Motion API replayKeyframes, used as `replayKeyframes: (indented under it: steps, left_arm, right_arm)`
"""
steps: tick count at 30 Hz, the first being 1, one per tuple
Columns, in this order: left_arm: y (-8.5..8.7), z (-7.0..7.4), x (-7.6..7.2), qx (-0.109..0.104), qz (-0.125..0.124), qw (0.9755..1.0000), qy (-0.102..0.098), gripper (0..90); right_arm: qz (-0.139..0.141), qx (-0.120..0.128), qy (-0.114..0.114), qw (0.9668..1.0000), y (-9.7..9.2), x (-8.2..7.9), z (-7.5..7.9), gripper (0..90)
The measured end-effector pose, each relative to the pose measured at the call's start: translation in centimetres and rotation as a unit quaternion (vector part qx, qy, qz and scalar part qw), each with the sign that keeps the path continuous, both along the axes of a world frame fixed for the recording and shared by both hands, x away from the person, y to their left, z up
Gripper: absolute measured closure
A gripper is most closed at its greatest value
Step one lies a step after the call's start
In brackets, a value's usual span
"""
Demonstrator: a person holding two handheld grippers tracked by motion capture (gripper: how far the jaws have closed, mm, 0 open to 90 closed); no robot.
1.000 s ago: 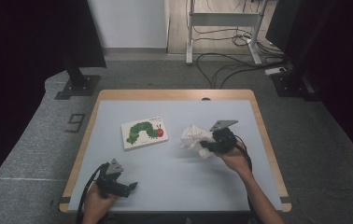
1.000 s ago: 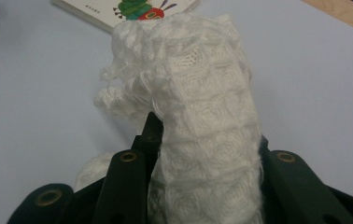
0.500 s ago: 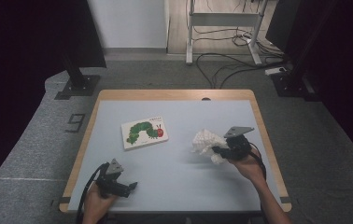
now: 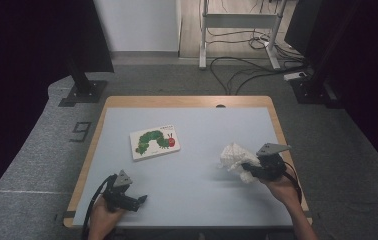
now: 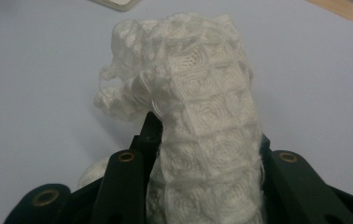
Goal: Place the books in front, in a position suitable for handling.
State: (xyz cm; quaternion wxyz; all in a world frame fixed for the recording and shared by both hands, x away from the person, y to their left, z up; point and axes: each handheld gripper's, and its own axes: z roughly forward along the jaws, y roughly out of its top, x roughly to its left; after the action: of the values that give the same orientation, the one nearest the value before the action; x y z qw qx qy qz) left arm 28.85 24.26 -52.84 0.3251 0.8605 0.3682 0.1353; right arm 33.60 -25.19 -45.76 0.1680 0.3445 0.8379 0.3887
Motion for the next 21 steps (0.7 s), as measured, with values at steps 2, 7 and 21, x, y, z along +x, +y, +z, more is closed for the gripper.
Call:
replayKeyframes:
  steps: [2,7,21]
  left_arm:
    - [0.0,0.0,0.0,0.0,0.0,1.0,0.0,0.0]
    - [0.0,0.0,0.0,0.0,0.0,1.0,0.0,0.0]
    - [0.0,0.0,0.0,0.0,0.0,1.0,0.0,0.0]
  right_arm:
    - [-0.001,0.0,-0.001,1.0,-0.3,-0.2,0.0,61.7]
    - [-0.018,0.0,-0.005,0.9998,-2.1,-1.3,0.1,61.7]
    - [-0.048,-0.007,-0.004,0.9988,-4.0,-2.2,-1.2,61.3]
